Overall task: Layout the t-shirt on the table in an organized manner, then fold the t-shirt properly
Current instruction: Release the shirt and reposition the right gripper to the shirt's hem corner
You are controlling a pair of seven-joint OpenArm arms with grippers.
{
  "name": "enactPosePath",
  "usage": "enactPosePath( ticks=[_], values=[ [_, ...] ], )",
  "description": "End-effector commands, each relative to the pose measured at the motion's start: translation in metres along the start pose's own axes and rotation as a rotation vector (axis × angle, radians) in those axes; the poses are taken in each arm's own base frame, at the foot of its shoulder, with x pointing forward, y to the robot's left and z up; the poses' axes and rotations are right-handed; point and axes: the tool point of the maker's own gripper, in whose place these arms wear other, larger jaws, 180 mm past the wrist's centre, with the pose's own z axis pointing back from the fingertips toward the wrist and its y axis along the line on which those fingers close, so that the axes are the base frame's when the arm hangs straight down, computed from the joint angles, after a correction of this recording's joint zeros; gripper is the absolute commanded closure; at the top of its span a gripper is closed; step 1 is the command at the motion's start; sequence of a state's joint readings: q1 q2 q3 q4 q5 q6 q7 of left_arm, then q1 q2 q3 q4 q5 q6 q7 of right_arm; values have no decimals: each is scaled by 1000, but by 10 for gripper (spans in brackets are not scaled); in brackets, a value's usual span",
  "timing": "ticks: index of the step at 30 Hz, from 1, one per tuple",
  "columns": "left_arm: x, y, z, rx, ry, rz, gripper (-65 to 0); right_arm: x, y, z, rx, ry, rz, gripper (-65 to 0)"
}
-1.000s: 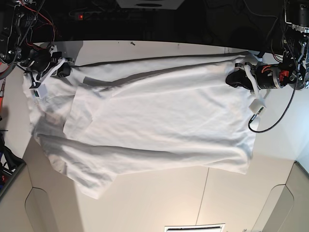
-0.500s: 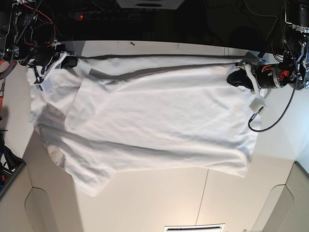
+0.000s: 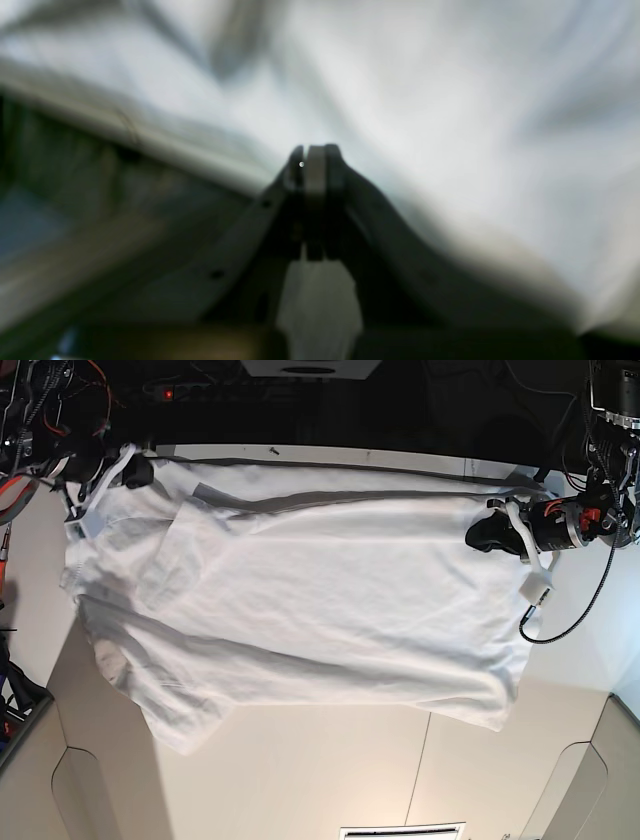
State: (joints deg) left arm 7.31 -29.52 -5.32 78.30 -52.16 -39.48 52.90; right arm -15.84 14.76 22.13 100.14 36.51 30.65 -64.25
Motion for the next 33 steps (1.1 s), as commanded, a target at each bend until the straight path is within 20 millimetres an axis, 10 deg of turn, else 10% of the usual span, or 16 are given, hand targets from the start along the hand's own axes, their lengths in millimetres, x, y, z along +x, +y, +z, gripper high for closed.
enactPosePath(
  ticks=[1, 15, 19, 24, 33],
  values=[
    [28, 1, 7, -8, -77, -27, 0, 24, -3, 11, -15, -76, 30, 0],
    [184, -17, 16, 6, -427, -204, 0, 203, -20, 70, -170, -601, 179, 0],
    [205, -29, 9, 12, -471, -240, 0, 240, -48, 81, -298, -663, 189, -281],
    [203, -33, -2, 29, -461, -259, -141, 256, -92, 42, -296, -619, 40, -317],
    [199, -35, -8, 33, -450, -259, -150, 246, -143, -40, -198, -496, -247, -369]
  ],
)
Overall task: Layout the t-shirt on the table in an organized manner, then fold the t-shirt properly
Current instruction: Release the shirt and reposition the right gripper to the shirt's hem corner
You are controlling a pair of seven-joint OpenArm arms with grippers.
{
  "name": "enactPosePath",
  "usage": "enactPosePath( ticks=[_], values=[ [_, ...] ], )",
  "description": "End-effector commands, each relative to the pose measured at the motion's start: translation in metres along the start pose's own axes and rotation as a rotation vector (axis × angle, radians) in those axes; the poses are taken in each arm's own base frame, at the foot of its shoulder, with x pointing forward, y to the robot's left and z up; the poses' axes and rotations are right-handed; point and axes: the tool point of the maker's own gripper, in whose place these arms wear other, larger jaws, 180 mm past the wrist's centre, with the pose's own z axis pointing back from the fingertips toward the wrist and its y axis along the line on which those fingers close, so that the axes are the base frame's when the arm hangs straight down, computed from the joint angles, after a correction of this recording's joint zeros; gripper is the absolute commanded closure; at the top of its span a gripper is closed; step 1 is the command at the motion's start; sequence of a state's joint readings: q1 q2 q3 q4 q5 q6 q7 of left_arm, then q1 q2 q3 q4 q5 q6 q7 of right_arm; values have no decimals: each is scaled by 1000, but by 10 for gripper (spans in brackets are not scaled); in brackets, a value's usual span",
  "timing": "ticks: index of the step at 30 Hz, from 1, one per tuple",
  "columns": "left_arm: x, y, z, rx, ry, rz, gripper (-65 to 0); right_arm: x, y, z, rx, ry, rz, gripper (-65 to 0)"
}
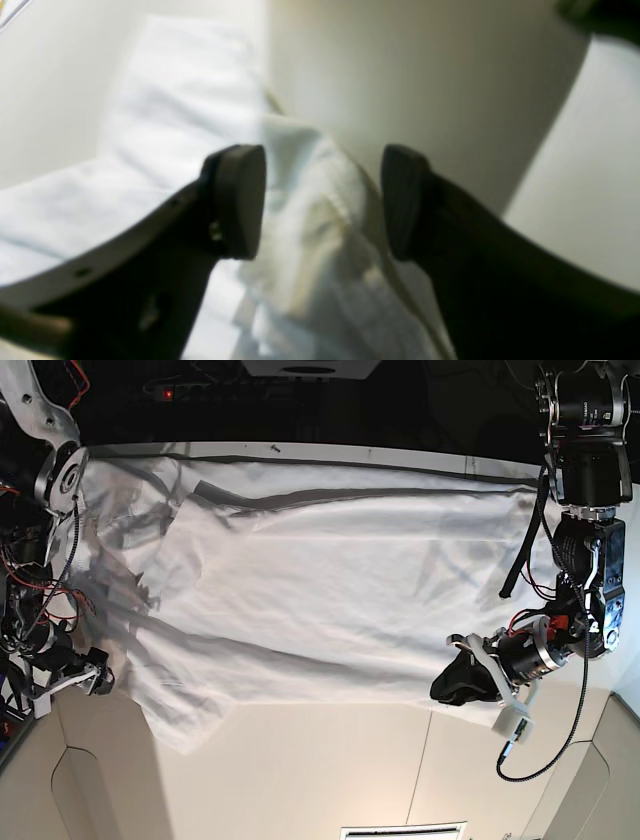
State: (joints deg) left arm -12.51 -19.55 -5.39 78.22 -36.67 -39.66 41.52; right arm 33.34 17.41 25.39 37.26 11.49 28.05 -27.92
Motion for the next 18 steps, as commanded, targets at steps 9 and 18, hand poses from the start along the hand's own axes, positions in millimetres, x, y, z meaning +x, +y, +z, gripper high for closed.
enactPosePath(
  ticks=[9, 18],
  values=[
    [-4, -2, 6, -7, -23, 12, -150, 23, -19, 3, -76, -57, 7, -369],
    [12, 14, 8, 80, -120, -5, -150, -15, -17, -2, -63, 17, 0, -369]
  ],
)
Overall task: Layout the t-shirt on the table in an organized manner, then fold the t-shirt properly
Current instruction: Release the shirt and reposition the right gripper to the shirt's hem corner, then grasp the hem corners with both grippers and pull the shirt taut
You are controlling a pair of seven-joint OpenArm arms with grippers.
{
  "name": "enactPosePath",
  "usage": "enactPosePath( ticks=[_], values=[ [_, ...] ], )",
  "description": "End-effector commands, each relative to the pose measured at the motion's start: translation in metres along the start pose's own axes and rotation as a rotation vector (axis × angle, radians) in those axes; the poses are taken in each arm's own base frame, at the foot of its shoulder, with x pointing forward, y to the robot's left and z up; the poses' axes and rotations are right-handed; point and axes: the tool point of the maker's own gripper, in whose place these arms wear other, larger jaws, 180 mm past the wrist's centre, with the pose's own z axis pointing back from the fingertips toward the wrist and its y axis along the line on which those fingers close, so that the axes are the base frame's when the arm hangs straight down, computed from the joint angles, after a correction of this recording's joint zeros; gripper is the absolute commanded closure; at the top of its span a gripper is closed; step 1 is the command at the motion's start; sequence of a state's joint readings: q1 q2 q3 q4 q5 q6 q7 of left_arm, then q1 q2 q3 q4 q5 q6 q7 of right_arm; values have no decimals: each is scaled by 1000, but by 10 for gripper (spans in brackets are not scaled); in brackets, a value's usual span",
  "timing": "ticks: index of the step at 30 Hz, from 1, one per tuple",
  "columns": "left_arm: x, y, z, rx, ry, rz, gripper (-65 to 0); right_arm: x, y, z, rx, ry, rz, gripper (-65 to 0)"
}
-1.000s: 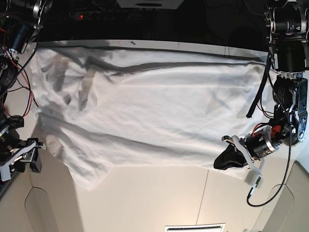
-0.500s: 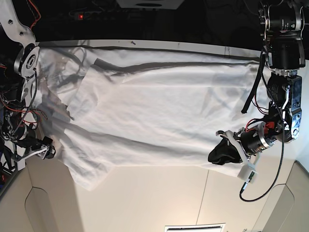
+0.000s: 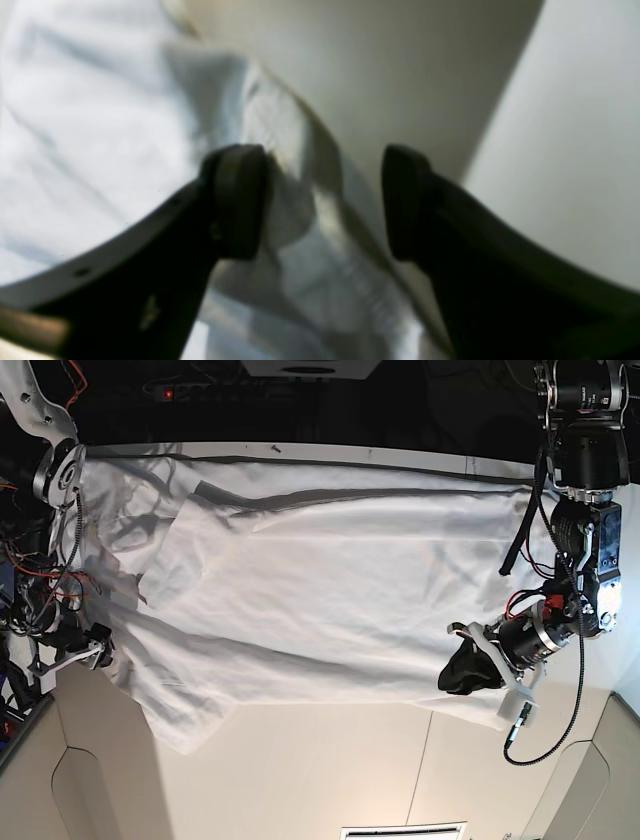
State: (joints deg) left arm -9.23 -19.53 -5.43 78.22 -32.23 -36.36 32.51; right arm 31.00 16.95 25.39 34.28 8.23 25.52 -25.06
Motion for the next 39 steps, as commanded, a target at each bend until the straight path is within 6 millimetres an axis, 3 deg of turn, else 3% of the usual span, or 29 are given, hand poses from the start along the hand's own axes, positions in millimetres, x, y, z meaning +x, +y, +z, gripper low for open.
enactPosePath(
  ticks=[1, 4, 10, 12, 15, 18, 23, 27, 30, 33, 39],
  values=[
    [23, 4, 2, 6, -67, -18, -150, 20, 1, 4, 7, -39, 7, -369],
    [24, 5, 2, 13, -70, -31, -150, 12, 7, 2, 33, -28, 7, -369],
    [21, 7, 2, 25, -54, -51, -150, 15, 9, 2, 40, -45, 6, -365],
    [18, 13, 2, 58, -37, -61, -150, 15, 9, 2, 40, -46, 6, -303],
    [19, 37, 5, 189, -30, -37, -150, 15, 8, 2, 40, -46, 7, -124],
    [30, 58, 8, 305, -41, -86, -150, 15, 9, 2, 40, -46, 7, -10],
    [74, 101, 13, 453, -96, -84, -150, 15, 9, 2, 40, -46, 6, 0],
    [84, 149, 10, 531, -72, -5, -152, 15, 8, 2, 40, -45, 7, 0],
    [70, 181, 5, 565, -39, 114, -211, 15, 9, 2, 41, -47, 6, 0],
    [40, 200, 1, 590, -11, 261, -228, 16, 9, 2, 44, -50, 0, 0],
    [-34, 209, 8, 657, 0, 457, -228, 18, 12, 2, 59, -63, -26, 0]
  ],
)
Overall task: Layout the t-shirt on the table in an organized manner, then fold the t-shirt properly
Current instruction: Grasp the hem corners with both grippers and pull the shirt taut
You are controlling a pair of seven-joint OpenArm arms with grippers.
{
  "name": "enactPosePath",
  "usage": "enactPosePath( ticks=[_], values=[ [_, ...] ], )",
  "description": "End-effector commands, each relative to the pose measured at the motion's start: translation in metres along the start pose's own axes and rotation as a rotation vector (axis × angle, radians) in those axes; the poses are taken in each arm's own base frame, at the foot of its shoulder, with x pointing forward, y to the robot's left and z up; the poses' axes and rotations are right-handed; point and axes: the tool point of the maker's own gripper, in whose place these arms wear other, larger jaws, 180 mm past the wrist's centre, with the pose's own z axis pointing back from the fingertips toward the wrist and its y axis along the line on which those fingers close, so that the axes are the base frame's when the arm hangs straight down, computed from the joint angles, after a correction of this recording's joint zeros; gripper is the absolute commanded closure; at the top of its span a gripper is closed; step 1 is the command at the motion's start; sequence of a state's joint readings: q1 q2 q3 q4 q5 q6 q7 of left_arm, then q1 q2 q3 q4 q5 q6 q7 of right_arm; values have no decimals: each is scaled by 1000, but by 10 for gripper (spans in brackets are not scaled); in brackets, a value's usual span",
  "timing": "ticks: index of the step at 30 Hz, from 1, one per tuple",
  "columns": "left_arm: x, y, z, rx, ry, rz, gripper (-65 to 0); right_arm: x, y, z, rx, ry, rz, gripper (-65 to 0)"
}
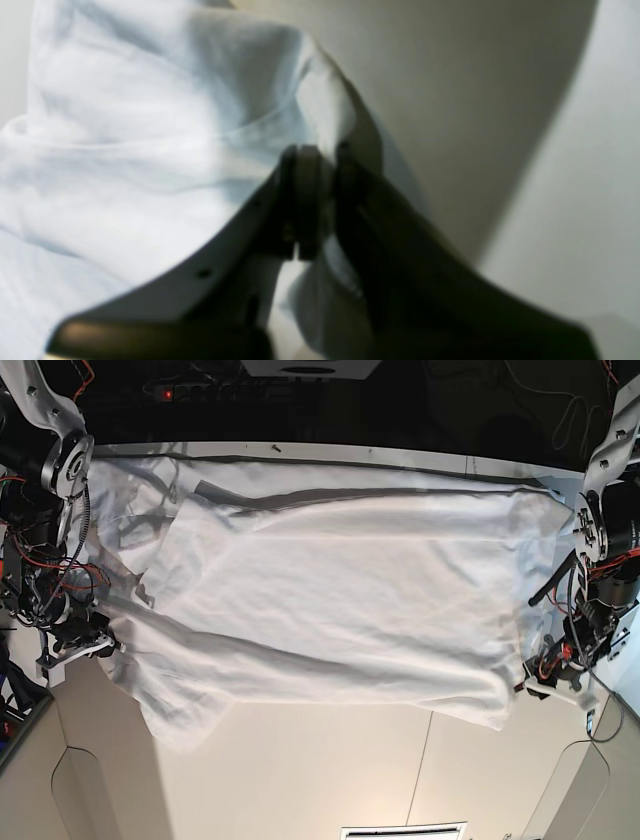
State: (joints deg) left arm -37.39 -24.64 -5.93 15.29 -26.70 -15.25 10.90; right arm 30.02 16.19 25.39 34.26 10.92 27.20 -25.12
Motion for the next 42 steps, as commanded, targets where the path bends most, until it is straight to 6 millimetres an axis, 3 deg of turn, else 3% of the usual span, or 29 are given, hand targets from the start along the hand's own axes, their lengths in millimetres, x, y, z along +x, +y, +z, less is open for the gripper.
enactPosePath(
  ticks=[1, 4, 8, 20, 34, 39, 42],
  values=[
    [30, 0, 2, -7, -88, 37, -228, 28, 1, 5, 7, -65, 4, 0],
    [14, 14, 4, 14, -92, 128, -228, 28, 1, 5, 7, -65, 3, 0],
    [8, 30, 8, 28, -122, 282, -228, 28, 4, 5, 25, -65, 14, 0],
    [12, 15, 8, -57, -132, 363, -227, 29, 7, 5, 40, -75, 0, 0],
    [42, -34, 0, -127, -63, 72, -226, 29, 7, 5, 40, -75, 0, 0],
    [43, -34, 0, -120, -77, 23, -226, 29, 7, 5, 40, -75, 0, 0],
    [58, -29, 2, -102, -172, 0, -226, 29, 7, 5, 40, -75, 0, 0]
  ],
)
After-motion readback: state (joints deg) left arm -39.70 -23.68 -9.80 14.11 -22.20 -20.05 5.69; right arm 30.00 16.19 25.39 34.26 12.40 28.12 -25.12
